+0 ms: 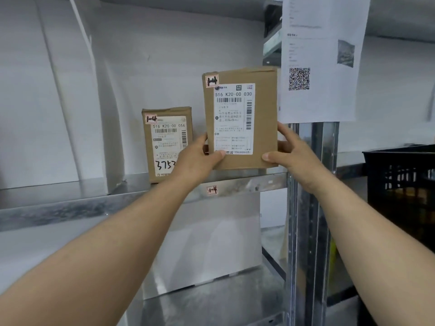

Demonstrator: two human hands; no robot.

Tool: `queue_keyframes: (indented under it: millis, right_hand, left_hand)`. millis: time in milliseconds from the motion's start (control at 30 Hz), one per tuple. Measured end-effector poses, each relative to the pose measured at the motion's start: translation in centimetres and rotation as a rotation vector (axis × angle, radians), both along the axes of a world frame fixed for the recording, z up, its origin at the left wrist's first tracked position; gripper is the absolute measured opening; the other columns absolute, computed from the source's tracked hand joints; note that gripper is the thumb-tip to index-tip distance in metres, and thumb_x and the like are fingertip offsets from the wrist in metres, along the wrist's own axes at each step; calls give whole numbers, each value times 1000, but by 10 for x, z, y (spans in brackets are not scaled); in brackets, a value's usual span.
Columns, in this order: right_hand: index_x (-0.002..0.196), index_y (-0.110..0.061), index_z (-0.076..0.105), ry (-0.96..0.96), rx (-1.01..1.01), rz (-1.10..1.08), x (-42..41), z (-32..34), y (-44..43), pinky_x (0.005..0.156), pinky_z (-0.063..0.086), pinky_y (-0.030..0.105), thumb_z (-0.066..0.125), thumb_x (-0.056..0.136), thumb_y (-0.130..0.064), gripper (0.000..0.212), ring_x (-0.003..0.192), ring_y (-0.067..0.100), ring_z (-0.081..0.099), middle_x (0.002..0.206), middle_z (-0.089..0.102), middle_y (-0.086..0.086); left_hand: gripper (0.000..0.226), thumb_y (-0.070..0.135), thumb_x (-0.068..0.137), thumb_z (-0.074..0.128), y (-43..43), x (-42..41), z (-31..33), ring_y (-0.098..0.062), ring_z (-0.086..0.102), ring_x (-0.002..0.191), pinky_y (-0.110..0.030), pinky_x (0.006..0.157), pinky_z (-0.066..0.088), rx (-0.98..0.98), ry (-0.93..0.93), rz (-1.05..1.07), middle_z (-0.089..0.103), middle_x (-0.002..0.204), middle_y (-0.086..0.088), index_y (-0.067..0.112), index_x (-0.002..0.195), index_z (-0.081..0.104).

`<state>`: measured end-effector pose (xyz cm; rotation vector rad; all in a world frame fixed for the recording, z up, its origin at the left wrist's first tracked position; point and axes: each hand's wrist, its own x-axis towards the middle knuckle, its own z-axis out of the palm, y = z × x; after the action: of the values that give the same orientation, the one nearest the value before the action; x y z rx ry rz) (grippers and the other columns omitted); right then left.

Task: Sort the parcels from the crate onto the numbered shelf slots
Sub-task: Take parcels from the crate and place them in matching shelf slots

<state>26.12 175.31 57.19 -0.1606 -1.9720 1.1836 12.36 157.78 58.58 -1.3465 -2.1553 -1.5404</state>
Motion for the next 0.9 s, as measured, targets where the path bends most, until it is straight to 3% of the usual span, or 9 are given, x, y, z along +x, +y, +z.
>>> queue_keyframes:
  millis: [100, 167, 267, 333, 533, 767, 900]
  right_hand:
    - [143, -32, 35, -64, 60, -82, -15, 5, 2, 80, 47, 17, 63, 89, -7, 66, 100, 9, 63, 113, 64, -7]
    - [143, -30, 33, -115, 113, -171, -26, 4, 4, 83, 44, 21, 60, 90, -8, 64, 104, 13, 59, 115, 59, -10]
    - [143, -25, 30, -203, 135, -269, -44, -1, 11, 83, 48, 31, 58, 91, -9, 61, 107, 23, 57, 123, 58, 0]
    - [143, -21, 27, -247, 142, -294, -51, -4, 15, 77, 46, 31, 56, 91, -9, 61, 103, 26, 58, 121, 59, 7]
    - [147, -21, 21, -301, 156, -351, -60, -7, 25, 79, 44, 31, 55, 92, -11, 65, 105, 28, 56, 124, 57, 8]
    - [152, -20, 10, -327, 152, -377, -61, -12, 24, 86, 41, 29, 57, 93, -12, 76, 115, 27, 53, 134, 52, 6]
    - [149, -15, 14, -332, 215, -419, -47, -12, 12, 87, 43, 33, 60, 90, -9, 75, 116, 28, 52, 135, 48, 9]
  left_hand:
    - [46, 21, 92, 60, 15, 1, 2, -9, 54, 101, -19, 85, 38, -21, 35, 78, 59, 115, 11, 24, 136, 47]
    - [48, 19, 93, 59, 27, -3, 1, -13, 55, 108, -17, 82, 36, -45, 36, 119, 59, 126, 5, 21, 138, 44]
    - [47, 17, 94, 56, 40, -10, -6, -19, 54, 117, -19, 82, 36, -106, 5, 168, 56, 135, -1, 15, 139, 41]
    - [47, 17, 95, 56, 45, -15, -10, -22, 54, 118, -21, 84, 37, -146, -5, 187, 55, 136, -3, 13, 139, 41]
    - [46, 19, 94, 55, 55, -24, -10, -30, 56, 113, -34, 89, 48, -260, 31, 255, 58, 127, -12, 9, 135, 38]
    - [49, 22, 92, 56, 57, -23, -13, -32, 57, 110, -29, 85, 44, -281, 46, 284, 58, 127, -11, 11, 136, 37]
    - [66, 24, 92, 58, 47, -13, -13, -28, 58, 99, -33, 82, 48, -320, 54, 300, 56, 126, -14, 10, 145, 22]
